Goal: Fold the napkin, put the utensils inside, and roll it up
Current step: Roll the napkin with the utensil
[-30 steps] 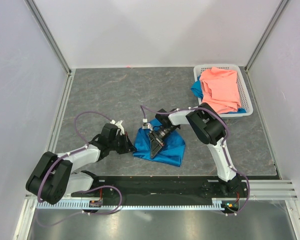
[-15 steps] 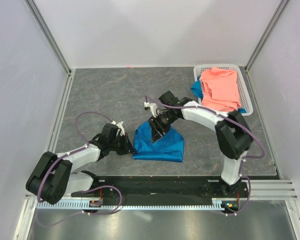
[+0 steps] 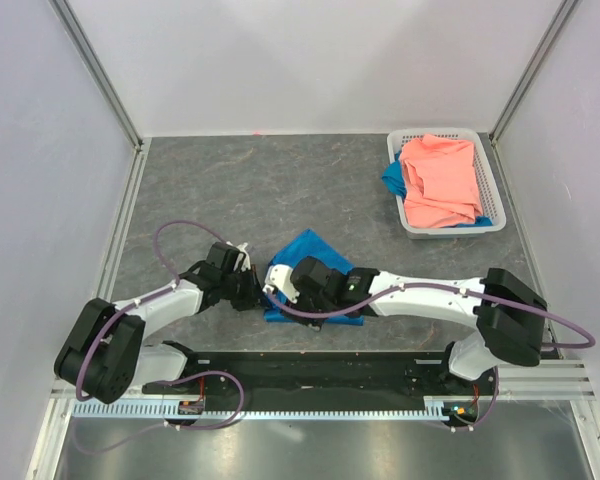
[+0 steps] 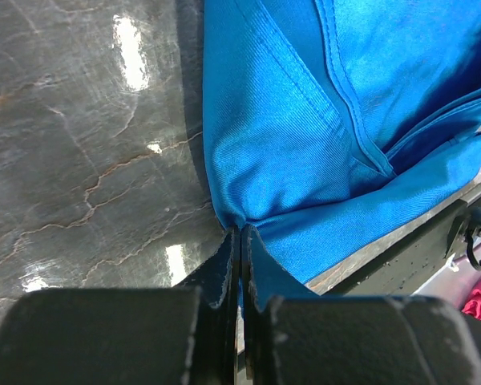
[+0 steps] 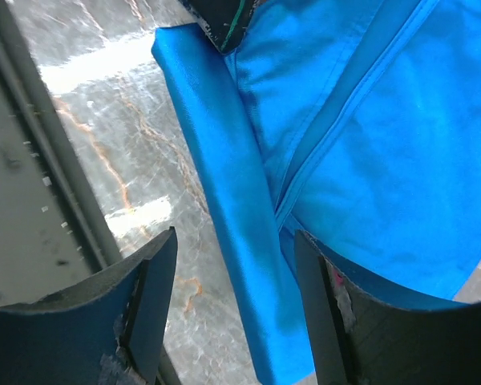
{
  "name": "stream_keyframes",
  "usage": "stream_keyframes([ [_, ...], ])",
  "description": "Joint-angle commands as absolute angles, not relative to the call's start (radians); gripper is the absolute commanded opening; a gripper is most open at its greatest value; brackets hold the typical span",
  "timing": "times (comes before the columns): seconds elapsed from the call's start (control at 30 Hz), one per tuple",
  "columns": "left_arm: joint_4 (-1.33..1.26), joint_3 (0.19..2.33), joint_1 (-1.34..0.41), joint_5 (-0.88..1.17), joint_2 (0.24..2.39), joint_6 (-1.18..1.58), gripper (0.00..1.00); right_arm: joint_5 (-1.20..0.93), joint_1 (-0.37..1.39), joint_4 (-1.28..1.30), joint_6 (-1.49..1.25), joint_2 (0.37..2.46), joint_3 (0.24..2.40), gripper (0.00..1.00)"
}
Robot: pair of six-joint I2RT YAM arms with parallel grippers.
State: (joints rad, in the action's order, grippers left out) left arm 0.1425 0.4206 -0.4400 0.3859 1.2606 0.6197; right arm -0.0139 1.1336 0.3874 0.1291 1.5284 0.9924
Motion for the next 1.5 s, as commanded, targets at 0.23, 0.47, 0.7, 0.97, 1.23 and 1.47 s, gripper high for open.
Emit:
stream_keyframes([
  [0.23, 0.213, 0.459, -0.439, 0.364, 1.290, 0.592, 0.02, 0.123, 1.198, 0.319, 0.186, 1.643, 1.005, 0.67],
  [0.47, 0.216, 0.462, -0.440, 0.362, 1.295, 0.589, 0.02, 0.078, 1.197, 0.353, 0.224, 1.713, 1.040, 0.65],
  [0.7, 0.212, 0.463, -0.439, 0.364, 1.295, 0.584, 0.02, 0.084, 1.158, 0.353, 0.227, 1.749, 1.046, 0.61],
  [0.97, 0.196, 0.466, -0.439, 0.383, 1.296, 0.578, 0.02, 0.011, 1.121, 0.383, 0.232, 1.792, 1.054, 0.48],
  [1.23, 0.195, 0.492, -0.437, 0.349, 1.260, 0.563, 0.25, -0.161, 1.086, 0.452, 0.216, 1.839, 1.088, 0.26],
  [1.47, 0.255, 0.466, -0.383, 0.216, 1.105, 0.592, 0.66, -0.325, 1.017, 0.517, 0.198, 1.859, 1.107, 0.18],
])
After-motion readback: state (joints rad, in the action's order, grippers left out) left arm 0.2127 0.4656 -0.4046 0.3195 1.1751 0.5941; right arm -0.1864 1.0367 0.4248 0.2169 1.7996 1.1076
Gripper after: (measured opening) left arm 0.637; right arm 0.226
